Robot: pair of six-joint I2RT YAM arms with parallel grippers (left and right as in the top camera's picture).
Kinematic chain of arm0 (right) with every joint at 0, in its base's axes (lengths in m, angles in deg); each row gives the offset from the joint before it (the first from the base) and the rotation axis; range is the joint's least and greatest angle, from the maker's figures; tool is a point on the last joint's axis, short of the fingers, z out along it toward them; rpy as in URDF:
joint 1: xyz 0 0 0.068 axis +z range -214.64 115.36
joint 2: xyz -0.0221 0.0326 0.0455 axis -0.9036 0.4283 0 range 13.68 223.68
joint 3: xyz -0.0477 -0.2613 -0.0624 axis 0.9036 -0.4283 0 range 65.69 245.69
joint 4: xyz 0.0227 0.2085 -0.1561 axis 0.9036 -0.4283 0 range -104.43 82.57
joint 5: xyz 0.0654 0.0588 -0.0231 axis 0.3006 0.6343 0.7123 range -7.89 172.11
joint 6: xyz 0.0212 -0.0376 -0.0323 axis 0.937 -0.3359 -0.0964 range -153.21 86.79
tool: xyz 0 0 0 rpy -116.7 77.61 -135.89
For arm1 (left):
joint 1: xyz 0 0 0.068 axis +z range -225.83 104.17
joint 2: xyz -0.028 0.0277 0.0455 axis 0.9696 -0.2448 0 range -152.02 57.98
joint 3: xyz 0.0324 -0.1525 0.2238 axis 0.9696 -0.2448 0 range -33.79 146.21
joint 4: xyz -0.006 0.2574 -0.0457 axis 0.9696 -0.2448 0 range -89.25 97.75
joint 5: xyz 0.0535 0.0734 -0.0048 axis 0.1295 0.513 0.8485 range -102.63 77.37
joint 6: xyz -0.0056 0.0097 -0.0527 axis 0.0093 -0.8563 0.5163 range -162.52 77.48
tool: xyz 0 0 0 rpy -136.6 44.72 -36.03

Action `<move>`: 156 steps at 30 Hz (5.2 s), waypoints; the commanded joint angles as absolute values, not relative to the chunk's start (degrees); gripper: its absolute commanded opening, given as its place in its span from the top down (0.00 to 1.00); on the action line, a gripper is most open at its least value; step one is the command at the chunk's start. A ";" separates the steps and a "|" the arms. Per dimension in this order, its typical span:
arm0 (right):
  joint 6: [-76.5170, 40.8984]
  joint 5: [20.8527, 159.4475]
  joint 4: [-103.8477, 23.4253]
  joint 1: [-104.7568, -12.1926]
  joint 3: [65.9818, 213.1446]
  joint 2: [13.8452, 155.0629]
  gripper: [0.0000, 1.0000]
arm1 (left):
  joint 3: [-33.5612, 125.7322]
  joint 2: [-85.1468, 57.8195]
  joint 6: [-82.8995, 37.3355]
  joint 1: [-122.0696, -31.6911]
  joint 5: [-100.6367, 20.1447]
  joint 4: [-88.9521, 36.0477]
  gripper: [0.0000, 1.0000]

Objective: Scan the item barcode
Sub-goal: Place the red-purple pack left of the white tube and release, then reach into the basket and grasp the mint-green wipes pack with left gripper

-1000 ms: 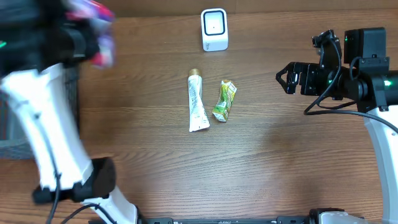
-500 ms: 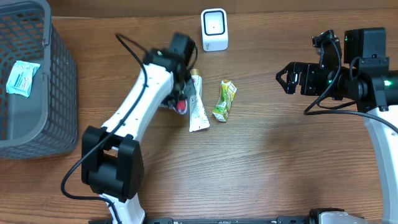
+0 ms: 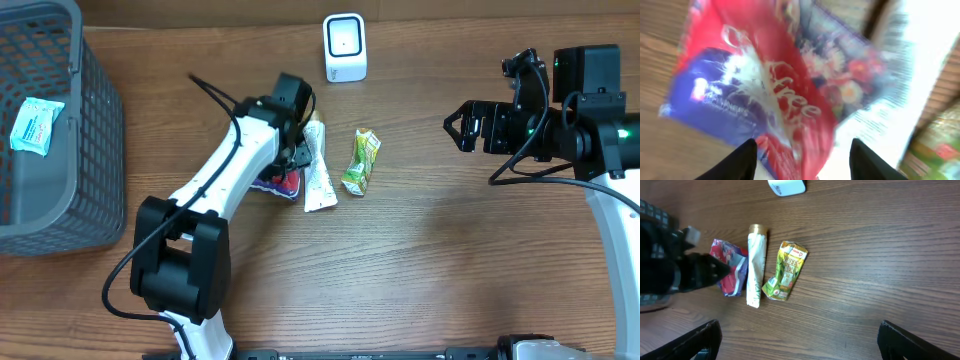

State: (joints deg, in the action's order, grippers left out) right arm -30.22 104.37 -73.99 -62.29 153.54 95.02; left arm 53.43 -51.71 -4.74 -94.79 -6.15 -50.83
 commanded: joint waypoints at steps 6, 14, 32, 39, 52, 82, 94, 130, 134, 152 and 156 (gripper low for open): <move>-30.64 104.72 -73.97 -62.03 154.90 94.83 0.00 | 96.07 -50.63 -18.92 -86.81 -4.90 -69.02 0.35; -30.64 104.72 -73.55 -62.03 154.90 94.83 0.00 | 115.24 -50.63 -35.58 -70.79 0.60 -71.10 0.10; -30.64 104.72 -74.82 -62.03 154.90 94.83 0.00 | 114.80 -65.93 -47.27 -42.14 -14.21 -53.74 0.06; -30.62 104.72 -75.15 -62.03 154.90 94.83 0.00 | 114.80 -75.16 -47.91 -40.52 -13.95 -52.43 0.06; -30.40 104.74 -75.35 -62.03 154.90 94.83 0.00 | 114.74 -85.32 -47.88 -37.72 -12.31 -49.92 0.09; -30.38 104.72 -77.64 -62.03 154.90 94.83 0.00 | 114.17 -101.15 -54.75 -36.67 -11.15 -47.25 0.12; -30.38 104.74 -77.68 -62.03 154.90 94.83 0.00 | 110.08 -103.81 -54.31 -35.67 -7.92 -45.74 0.15; -29.55 105.37 -77.64 -62.03 154.90 94.83 0.00 | 107.72 -96.73 -50.81 -36.52 -11.88 -52.43 0.96; -29.55 105.37 -77.64 -62.03 154.90 94.83 0.00 | 116.81 -88.40 -50.57 -36.48 -17.32 -60.08 0.96; -29.55 105.35 -72.44 -62.05 154.92 94.83 0.00 | 121.32 -48.10 -42.07 -47.89 -27.20 -82.13 0.96; -29.52 105.33 -72.48 -64.50 154.92 94.83 0.00 | 119.26 -49.39 -39.32 -59.38 -21.95 -89.06 0.95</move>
